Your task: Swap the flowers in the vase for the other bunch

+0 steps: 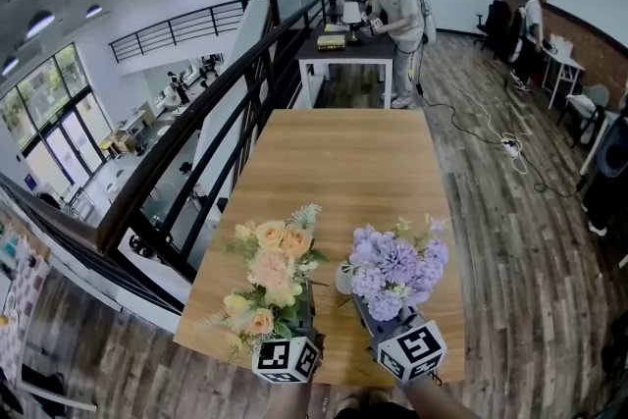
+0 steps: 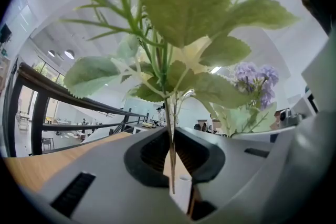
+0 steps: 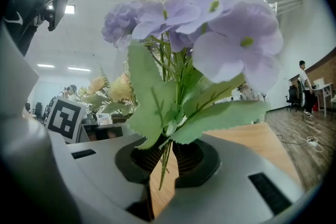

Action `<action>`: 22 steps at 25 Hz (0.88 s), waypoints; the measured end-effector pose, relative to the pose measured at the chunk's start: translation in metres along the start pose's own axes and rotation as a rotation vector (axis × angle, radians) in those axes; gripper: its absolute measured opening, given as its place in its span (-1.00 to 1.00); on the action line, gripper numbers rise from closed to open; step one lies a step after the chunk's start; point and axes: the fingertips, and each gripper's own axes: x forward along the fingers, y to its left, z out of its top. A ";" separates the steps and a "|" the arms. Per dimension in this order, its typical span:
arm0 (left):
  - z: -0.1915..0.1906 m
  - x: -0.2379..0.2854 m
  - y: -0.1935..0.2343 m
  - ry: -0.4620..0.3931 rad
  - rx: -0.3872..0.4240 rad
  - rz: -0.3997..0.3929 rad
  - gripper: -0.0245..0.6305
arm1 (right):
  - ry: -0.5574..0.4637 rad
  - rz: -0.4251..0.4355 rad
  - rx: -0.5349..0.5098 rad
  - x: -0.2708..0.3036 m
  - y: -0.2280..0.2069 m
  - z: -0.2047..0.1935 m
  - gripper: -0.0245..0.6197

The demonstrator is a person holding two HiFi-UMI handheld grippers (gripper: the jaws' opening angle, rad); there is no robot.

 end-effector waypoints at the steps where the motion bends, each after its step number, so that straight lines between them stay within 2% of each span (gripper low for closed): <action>1: 0.000 0.000 0.001 0.001 -0.001 0.000 -0.81 | 0.000 -0.001 0.000 0.001 0.000 0.000 -0.73; 15: -0.008 -0.008 0.014 0.012 0.007 -0.005 -0.81 | -0.026 -0.046 -0.028 0.014 0.001 0.004 -0.73; 22: -0.011 0.002 0.025 0.024 -0.002 0.007 -0.81 | -0.047 -0.067 -0.064 0.029 -0.022 0.020 -0.73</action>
